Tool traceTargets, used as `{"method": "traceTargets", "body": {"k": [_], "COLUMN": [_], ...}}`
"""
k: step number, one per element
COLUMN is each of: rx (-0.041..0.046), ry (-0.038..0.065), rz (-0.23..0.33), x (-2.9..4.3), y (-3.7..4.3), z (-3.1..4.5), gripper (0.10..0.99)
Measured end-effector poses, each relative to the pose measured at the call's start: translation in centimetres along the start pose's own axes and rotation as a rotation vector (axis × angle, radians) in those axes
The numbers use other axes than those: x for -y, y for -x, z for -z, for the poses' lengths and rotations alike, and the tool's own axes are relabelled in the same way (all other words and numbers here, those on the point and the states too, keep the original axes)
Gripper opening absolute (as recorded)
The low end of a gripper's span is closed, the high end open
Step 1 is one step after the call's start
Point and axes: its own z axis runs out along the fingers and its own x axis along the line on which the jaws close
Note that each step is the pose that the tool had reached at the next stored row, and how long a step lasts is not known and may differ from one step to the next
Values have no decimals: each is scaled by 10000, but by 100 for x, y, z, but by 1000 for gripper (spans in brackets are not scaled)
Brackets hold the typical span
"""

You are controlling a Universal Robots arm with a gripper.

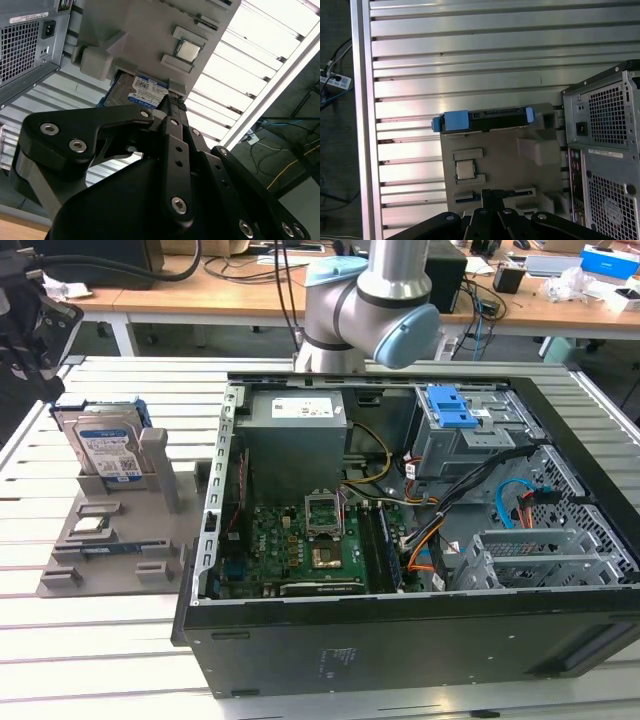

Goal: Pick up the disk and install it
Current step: 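Reach for the disk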

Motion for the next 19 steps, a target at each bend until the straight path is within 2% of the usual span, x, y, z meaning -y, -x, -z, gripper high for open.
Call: {"method": "traceTargets", "body": {"k": [11,19], "rx": [0,0], "ry": [1,0], "rz": [-1,0], "x": [12,19], "y": [-168,-261], "z": [4,7], "gripper": [106,106]}}
